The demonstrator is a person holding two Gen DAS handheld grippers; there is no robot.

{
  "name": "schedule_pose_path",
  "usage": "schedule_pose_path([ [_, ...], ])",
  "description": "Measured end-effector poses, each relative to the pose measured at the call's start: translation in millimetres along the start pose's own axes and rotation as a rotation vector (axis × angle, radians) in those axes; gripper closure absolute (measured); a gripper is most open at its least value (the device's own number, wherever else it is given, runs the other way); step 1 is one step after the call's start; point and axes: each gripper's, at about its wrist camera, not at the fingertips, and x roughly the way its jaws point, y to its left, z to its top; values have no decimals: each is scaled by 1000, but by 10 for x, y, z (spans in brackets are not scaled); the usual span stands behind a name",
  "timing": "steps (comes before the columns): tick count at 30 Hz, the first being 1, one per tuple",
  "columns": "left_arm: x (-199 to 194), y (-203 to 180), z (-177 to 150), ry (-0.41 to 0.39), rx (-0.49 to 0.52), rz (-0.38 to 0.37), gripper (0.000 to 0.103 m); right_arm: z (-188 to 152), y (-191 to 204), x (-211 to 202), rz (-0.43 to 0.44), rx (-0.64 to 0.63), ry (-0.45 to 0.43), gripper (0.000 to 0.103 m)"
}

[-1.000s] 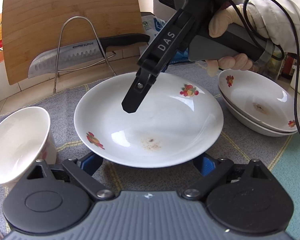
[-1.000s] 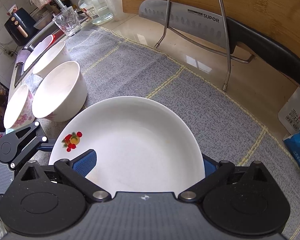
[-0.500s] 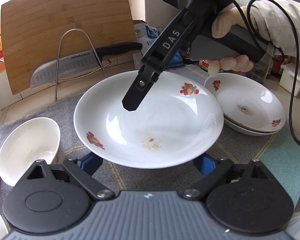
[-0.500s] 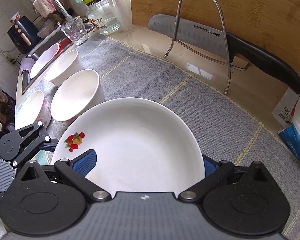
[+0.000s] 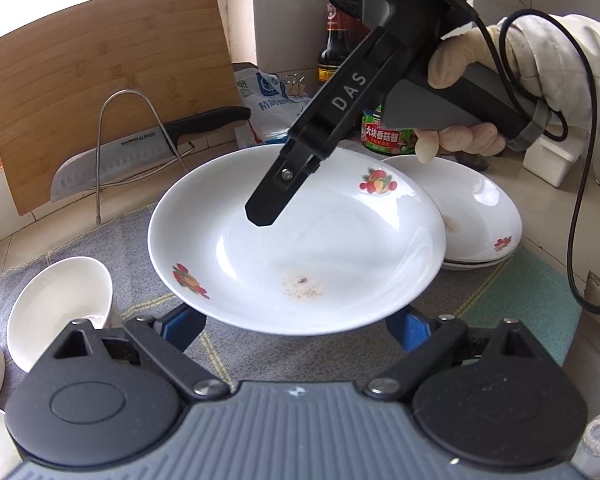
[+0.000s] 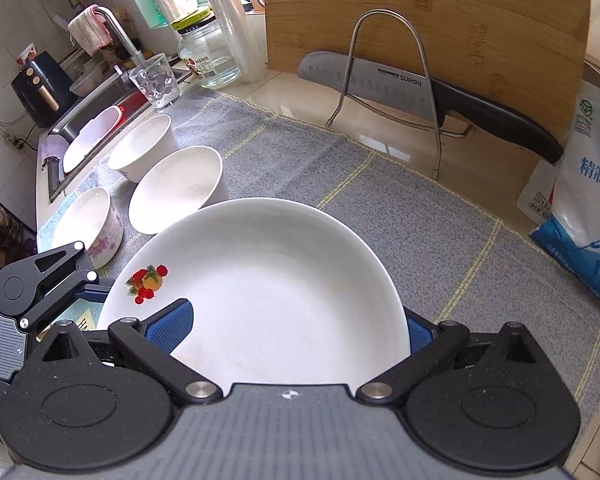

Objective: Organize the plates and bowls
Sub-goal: 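Carry the flower-print plate with the right tool over the plate stack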

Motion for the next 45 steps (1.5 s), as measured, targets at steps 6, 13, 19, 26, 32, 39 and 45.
schedule_pose_path([
  [6,27,-166,57,-13,53,-62,7,-264,-61,-257,-46,63,-40,0],
  [13,144,-459,127,-8,116,-158,7,-657,-219,-520,-109,155,-59,0],
  [19,305,-659,208,16,137,-228,7,-951,-384,-658,-145,221,-63,0],
  [26,421,-802,286,40,155,-249,7,-1139,-587,-683,-144,266,-66,0],
  [32,491,-833,346,56,167,-246,7,-1227,-722,-665,-130,292,-78,0],
  [39,538,-848,387,60,185,-241,7,-1288,-820,-626,-121,310,-88,0],
  [45,584,-874,403,62,208,-241,7,-1335,-866,-611,-136,322,-88,0],
])
